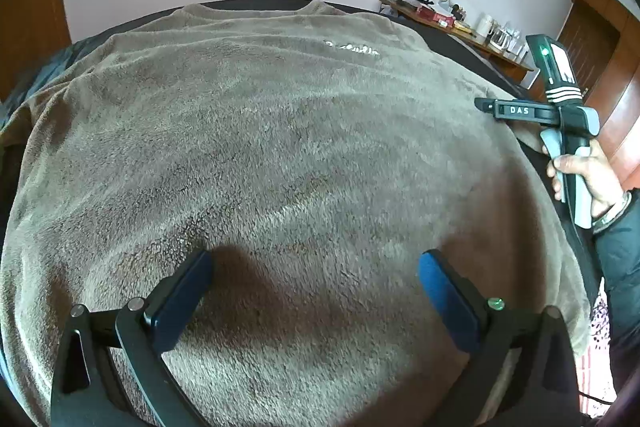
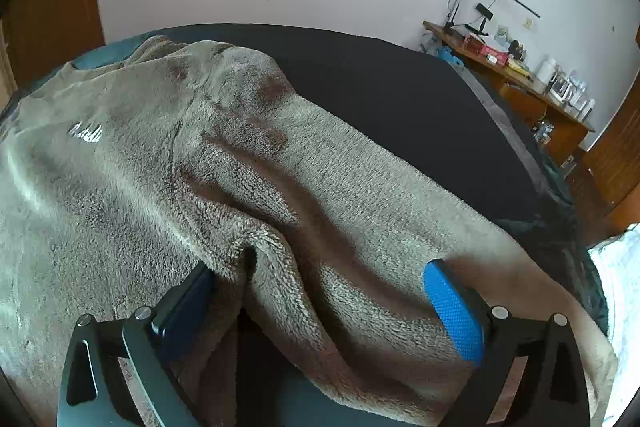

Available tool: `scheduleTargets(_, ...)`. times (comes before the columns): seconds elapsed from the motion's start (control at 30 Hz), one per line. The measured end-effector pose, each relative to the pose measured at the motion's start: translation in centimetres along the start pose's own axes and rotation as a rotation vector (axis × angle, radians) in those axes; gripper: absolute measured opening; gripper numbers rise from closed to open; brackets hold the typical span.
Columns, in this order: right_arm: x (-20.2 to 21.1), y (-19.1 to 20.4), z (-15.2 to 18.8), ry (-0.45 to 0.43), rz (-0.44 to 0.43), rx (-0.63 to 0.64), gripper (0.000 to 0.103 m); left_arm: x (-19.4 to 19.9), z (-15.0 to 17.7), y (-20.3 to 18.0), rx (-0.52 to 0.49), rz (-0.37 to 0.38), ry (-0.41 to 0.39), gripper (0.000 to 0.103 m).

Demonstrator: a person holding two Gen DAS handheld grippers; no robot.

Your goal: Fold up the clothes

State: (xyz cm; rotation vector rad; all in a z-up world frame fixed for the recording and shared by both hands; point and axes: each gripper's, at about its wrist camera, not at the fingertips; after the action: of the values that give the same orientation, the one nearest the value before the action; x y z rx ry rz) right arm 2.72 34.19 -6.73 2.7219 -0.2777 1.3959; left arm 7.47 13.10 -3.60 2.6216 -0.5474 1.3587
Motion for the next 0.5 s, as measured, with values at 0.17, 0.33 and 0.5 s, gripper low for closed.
scheduleTargets(0.17, 2.3, 0.1, 1.6, -0.042, -0.064, 0.006, 0.101, 0.6, 0.1, 0.3, 0.021, -0.004, 0.004, 0.103)
scheduleTargets(0.33, 9.9, 3.4, 6.5, -0.177, -0.204, 0.180, 0.101, 1.3, 0.4, 1.2, 0.049, -0.022, 0.005, 0.103)
scheduleTargets(0.5, 17.0, 7.6, 13.8, -0.218, -0.366, 0.387, 0.101, 2.0, 1.3, 1.8, 0.056, -0.050, 0.010, 0.103)
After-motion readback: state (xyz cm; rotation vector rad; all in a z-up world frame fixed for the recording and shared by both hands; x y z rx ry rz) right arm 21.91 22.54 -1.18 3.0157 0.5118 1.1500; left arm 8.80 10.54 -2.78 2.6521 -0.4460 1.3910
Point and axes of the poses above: each gripper's, at about its wrist camera, not at the fingertips, and x roughly against the way its jaws point, y to its left, z to its underside, and after that the axes turned 9 degrees about -z, right-handed
